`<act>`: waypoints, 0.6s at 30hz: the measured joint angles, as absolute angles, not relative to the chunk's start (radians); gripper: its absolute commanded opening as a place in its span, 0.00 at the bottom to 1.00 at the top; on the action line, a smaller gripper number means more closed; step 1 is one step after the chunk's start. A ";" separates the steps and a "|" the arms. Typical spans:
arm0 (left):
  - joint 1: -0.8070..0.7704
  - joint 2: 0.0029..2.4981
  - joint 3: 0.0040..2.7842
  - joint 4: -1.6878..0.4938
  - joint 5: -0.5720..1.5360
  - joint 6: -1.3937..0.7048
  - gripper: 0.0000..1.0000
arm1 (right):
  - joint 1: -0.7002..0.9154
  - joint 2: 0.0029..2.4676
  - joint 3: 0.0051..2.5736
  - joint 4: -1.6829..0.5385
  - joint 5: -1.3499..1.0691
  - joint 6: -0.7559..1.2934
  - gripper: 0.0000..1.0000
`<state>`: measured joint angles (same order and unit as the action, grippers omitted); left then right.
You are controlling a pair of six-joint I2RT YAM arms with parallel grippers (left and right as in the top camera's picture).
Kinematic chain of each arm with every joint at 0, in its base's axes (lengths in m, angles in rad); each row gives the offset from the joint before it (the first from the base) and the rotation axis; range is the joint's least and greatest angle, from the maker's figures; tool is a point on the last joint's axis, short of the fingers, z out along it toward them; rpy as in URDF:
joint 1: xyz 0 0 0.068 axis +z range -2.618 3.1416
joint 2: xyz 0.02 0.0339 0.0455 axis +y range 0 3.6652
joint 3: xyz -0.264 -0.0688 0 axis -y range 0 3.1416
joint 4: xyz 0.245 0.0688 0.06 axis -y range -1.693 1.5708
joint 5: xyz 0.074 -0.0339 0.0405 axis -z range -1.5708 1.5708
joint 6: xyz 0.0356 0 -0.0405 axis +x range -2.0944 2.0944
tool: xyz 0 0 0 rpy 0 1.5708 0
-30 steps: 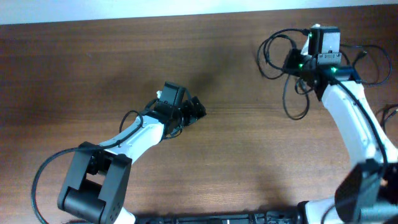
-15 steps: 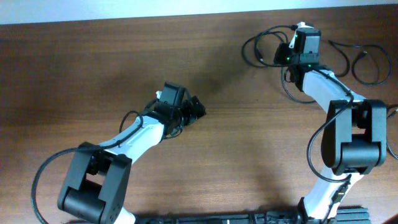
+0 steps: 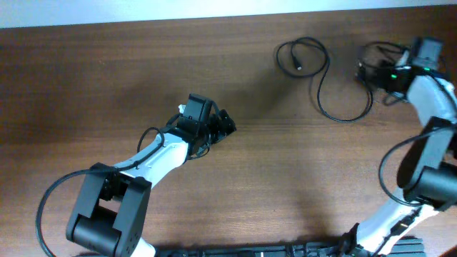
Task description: Untangle cables
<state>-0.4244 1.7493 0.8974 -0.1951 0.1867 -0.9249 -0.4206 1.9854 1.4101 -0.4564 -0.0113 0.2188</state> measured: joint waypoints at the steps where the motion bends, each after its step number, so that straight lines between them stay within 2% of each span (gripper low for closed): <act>1: -0.424 1.749 0.897 -0.195 0.187 -0.925 0.99 | -0.448 1.985 1.406 -0.457 0.003 0.210 0.55; 6: -0.424 1.749 0.897 -0.194 0.186 -0.925 0.99 | -0.520 1.985 1.389 -0.550 -0.043 0.020 0.55; 8: -0.425 1.749 0.897 -0.193 0.183 -0.926 0.99 | -0.520 1.985 1.389 -0.565 -0.119 -0.036 0.49; 12: -0.425 1.749 0.897 -0.188 0.183 -0.929 0.99 | -0.520 1.985 1.328 -0.567 -0.211 -0.066 0.49; 18: -0.424 1.751 0.894 -0.166 0.160 -0.928 0.99 | -0.466 1.981 1.221 -0.435 -0.239 -0.079 0.49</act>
